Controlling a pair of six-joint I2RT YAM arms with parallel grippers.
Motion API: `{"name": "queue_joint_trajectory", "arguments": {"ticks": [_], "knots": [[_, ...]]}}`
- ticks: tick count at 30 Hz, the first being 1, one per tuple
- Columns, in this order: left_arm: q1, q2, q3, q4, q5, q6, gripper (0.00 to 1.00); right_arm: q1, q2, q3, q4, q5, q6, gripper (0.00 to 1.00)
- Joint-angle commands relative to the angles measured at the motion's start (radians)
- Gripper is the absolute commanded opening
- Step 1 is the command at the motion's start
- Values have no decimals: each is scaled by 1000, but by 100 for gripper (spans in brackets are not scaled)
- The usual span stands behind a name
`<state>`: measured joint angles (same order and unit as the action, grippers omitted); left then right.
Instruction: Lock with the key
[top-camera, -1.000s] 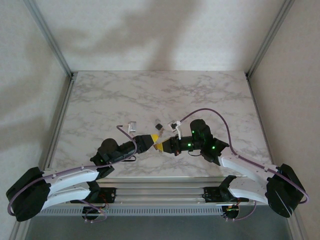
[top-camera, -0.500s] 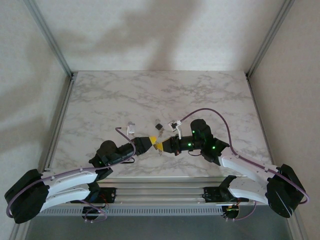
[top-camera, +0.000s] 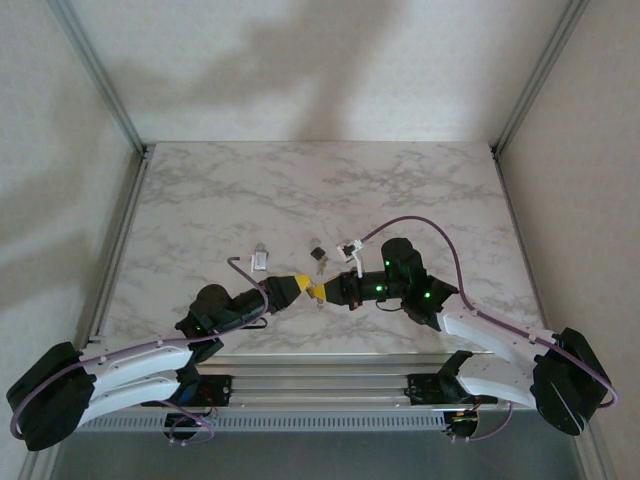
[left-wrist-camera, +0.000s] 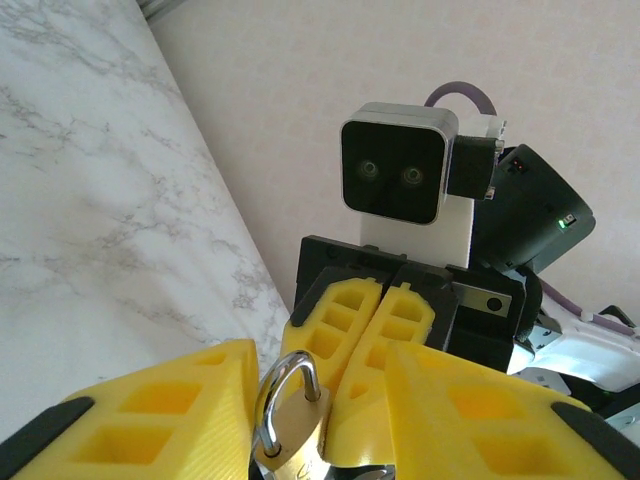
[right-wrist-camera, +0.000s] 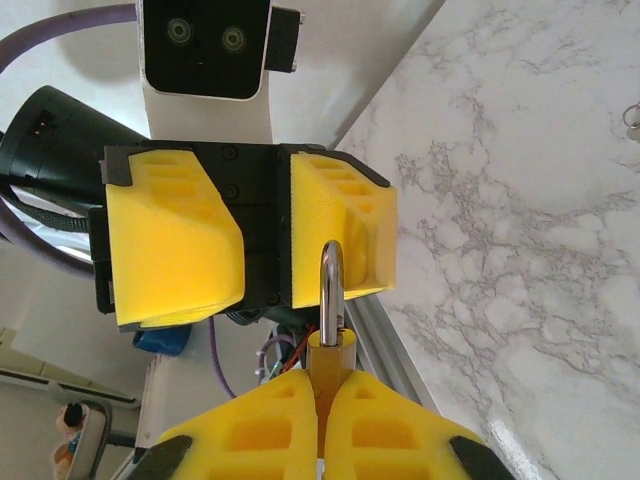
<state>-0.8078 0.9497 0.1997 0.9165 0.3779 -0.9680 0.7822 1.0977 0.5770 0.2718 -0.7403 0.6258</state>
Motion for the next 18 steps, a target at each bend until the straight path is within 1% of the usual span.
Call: {"name": "queue_joint_trajectory", "arguments": {"ticks": [1, 9, 18], "knots": [[1, -16, -13, 40, -1, 6, 35, -8, 10, 18, 50, -36, 14, 0], [1, -20, -17, 29, -7, 15, 29, -8, 6, 20, 55, -38, 19, 0], [1, -26, -11, 5, -16, 28, 24, -8, 17, 15, 70, -51, 28, 0]]}}
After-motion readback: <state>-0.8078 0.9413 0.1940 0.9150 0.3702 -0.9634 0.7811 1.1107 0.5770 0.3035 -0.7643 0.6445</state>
